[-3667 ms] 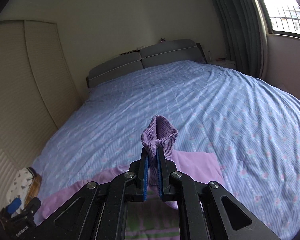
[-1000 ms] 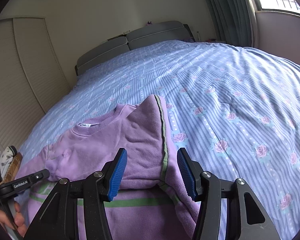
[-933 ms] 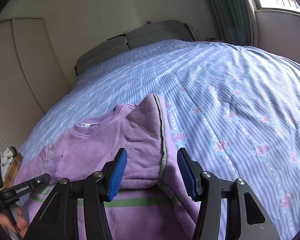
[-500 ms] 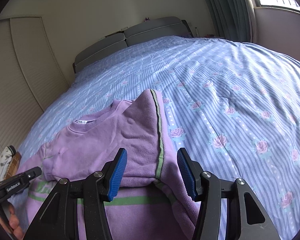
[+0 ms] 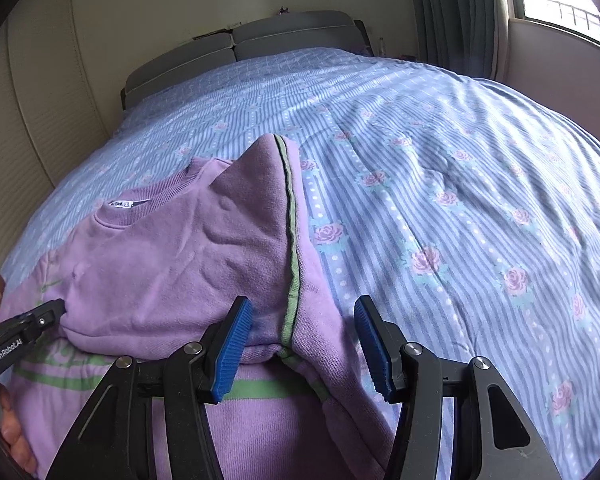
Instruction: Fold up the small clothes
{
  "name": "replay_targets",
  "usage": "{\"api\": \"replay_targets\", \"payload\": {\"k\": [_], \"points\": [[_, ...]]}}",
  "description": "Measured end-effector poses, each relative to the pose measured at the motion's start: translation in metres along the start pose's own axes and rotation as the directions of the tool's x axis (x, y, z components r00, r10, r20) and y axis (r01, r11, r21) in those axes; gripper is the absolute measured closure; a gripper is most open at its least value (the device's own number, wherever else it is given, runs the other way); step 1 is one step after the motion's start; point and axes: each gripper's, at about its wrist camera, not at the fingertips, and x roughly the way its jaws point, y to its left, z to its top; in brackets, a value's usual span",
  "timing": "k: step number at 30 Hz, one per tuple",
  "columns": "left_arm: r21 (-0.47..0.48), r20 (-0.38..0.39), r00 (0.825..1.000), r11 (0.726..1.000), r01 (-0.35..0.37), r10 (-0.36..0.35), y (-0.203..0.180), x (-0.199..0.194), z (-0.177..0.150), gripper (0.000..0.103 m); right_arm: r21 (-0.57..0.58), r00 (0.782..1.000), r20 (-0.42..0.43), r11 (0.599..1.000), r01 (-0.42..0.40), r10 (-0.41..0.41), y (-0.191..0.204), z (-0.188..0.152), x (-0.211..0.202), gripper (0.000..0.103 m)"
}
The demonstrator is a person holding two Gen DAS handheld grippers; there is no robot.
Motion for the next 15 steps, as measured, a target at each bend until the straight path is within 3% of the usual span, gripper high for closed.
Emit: {"api": "replay_targets", "payload": {"k": [3, 7, 9, 11, 15], "points": [[0.006, 0.034, 0.999, 1.0, -0.027, 0.027, 0.006, -0.018, -0.004, 0.048, 0.004, 0.997, 0.071, 1.0, 0.012, -0.013, 0.0, 0.004, -0.016, 0.045], [0.007, 0.04, 0.996, 0.997, -0.081, 0.08, 0.03, -0.043, -0.014, 0.045, -0.029, 0.987, 0.156, 0.999, 0.038, -0.033, 0.012, 0.005, -0.039, 0.042], [-0.029, 0.038, 0.994, 0.995, -0.1, 0.101, 0.054, -0.056, -0.021, 0.042, -0.058, 0.981, 0.194, 0.998, 0.037, -0.025, 0.024, 0.007, -0.051, 0.038], [-0.066, 0.041, 0.99, 0.989, -0.129, 0.132, 0.082, -0.069, -0.028, 0.041, -0.081, 0.974, 0.229, 0.997, 0.019, -0.001, 0.038, 0.005, -0.066, 0.028], [-0.172, 0.041, 0.981, 0.968, -0.181, 0.191, 0.148, -0.091, -0.044, 0.041, -0.091, 0.957, 0.287, 0.996, -0.014, 0.039, 0.07, 0.0, -0.089, 0.025]]}}
